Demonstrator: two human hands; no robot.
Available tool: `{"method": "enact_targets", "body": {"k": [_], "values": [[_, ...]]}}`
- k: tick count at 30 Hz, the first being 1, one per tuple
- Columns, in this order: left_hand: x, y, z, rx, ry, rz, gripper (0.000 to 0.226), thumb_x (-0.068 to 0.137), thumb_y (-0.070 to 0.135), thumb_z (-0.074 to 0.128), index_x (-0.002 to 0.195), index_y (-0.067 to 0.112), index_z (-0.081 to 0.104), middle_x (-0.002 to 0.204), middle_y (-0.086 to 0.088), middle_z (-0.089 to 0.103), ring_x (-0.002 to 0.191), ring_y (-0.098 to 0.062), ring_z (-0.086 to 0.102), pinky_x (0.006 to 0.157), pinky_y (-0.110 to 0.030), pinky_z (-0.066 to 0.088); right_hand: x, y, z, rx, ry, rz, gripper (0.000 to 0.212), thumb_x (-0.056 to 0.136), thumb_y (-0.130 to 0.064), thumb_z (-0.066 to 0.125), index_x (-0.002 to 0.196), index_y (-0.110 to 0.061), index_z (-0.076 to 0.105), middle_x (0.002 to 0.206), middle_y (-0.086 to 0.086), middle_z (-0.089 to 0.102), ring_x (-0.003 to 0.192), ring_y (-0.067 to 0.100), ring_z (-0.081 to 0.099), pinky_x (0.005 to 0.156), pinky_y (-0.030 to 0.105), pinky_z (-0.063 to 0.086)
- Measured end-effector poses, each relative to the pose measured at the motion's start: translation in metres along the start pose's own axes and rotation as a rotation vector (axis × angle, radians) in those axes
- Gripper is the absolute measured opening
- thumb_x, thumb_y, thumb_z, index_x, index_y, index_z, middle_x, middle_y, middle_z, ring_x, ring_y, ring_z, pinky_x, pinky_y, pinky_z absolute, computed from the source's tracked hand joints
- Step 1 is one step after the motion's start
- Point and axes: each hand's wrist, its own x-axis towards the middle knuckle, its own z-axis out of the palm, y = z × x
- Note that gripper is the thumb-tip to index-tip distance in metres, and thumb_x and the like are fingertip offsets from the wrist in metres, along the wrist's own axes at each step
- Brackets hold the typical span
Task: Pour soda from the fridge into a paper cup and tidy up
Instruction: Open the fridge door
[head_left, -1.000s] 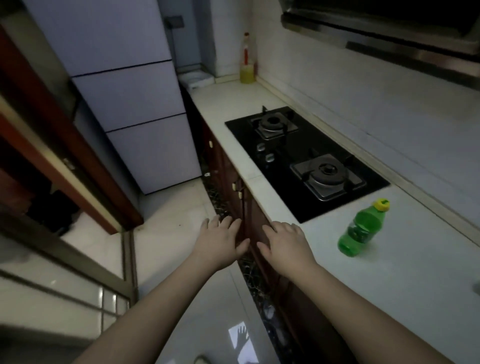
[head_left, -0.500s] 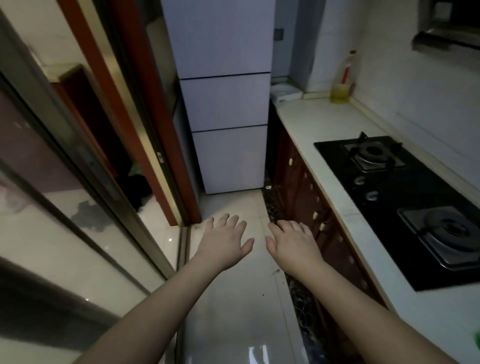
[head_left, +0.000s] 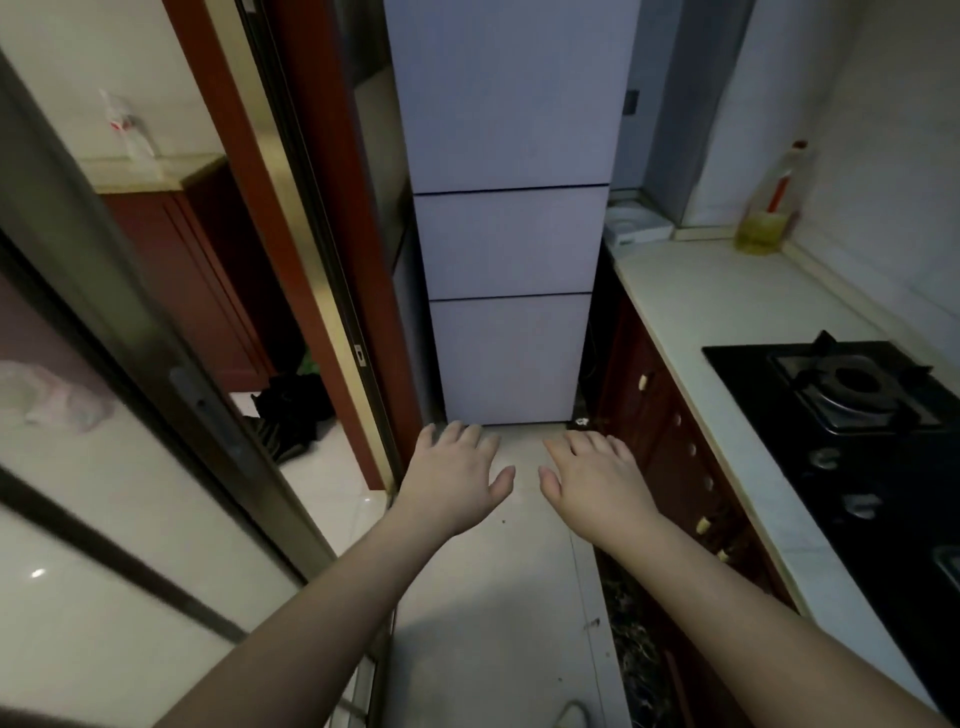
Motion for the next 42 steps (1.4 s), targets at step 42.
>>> {"method": "enact_targets", "body": {"k": [42], "values": [[0.446,-0.214,-0.050,0.007,0.200,-0.100,0.057,0.097,0.051,0.030,0.145,0.019,0.035,0.147,-0.001,0.042,0.137,-0.021,0.035,0.112,-0.049,0.027,0.508,0.045,-0.090,-0.042,0.135,-0.096,0.050,0.099,-0.042,0.031,0.145,-0.022,0.035,0.147,0.005,0.039,0.132,0.026,0.035,0.109,0.039,0.025]]}}
